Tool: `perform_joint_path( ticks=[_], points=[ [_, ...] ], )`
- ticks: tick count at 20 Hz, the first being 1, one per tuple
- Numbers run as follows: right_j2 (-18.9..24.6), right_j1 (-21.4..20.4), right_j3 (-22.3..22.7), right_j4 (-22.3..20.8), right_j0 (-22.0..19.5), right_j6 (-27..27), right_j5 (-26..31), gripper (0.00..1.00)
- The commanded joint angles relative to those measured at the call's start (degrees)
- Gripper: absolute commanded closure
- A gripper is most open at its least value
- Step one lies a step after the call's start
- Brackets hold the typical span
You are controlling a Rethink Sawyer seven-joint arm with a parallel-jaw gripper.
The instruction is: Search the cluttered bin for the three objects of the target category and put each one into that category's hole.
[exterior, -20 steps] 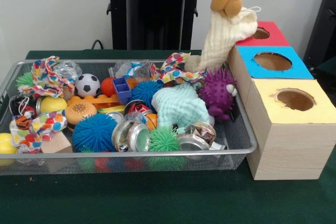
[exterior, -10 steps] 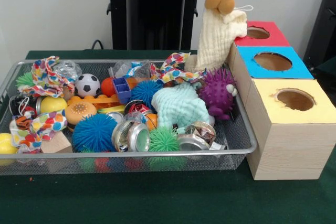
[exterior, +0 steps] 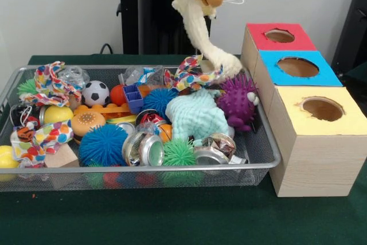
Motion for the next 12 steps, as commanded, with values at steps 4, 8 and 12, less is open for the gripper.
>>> perform_joint_path(
  ticks=[4, 8, 12],
  points=[
    [6.1, 3.0, -3.6, 2.2, 7.8, 10.9, -1.3, 1.0],
    [5.0, 4.8, -3.0, 2.7, 9.6, 12.4, -4.5, 1.0],
    [4.1, 4.1, -2.1, 3.6, 10.7, 12.1, -4.9, 1.0]
  ],
)
